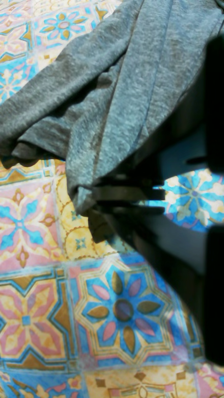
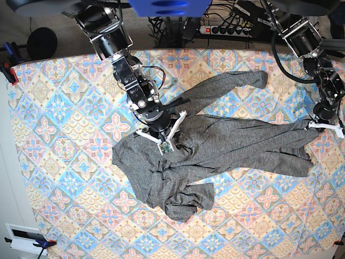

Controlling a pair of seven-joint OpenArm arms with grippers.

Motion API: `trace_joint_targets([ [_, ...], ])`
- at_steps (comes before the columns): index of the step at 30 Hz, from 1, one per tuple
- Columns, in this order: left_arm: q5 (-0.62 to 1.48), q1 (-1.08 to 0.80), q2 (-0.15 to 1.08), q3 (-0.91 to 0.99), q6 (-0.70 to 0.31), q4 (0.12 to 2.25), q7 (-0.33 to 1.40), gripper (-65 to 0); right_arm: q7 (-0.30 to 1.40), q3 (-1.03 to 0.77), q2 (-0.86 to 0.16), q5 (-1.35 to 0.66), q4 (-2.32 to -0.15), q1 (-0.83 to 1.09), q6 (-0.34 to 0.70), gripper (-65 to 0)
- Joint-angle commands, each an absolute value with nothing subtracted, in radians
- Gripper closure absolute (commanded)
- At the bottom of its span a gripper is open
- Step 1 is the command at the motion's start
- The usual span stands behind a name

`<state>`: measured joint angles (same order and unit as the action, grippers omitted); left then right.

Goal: Layout the t-shirt on the table in an organized manner, then fold the t-shirt properly
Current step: 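Drag the collar with the right gripper away from the hem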

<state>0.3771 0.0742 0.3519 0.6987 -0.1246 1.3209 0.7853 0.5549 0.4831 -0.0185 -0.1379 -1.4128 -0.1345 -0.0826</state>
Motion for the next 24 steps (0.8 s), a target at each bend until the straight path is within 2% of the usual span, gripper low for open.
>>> trace_joint_targets([
  [1, 0.386, 0.085, 0.375, 0.702, -0.128, 1.337, 0.765, -2.7, 0.533, 0.478, -0.022, -0.136, -1.437, -0.142, -0.084, 0.0],
  [3, 0.386, 0.087, 0.375, 0.702, -0.128, 1.337, 0.765, -2.7, 0.535, 0.472, -0.041, -0.136, -1.461, -0.102, -0.084, -1.9],
  [8, 0.386, 0.087, 0.375, 0.702, -0.128, 1.337, 0.763, -2.7, 0.588, 0.453, -0.097, -0.136, -1.590, -0.019, -0.085, 0.0],
  [16, 0.386, 0.090, 0.375, 0.702, -0.128, 1.336, 0.763, -2.7, 0.776, 0.263, -0.127, -0.134, -1.788, 0.145, -0.085, 0.0],
  [21, 0.386, 0.090, 0.375, 0.702, -0.128, 1.336, 0.762, -2.7, 0.828, 0.259, -0.200, -0.134, -1.894, 0.226, -0.085, 0.0],
  [24, 0.386, 0.091, 0.375, 0.700, -0.128, 1.336, 0.760, -2.7, 0.842, 0.259, -0.211, -0.134, -1.929, 0.278, -0.085, 0.0],
])
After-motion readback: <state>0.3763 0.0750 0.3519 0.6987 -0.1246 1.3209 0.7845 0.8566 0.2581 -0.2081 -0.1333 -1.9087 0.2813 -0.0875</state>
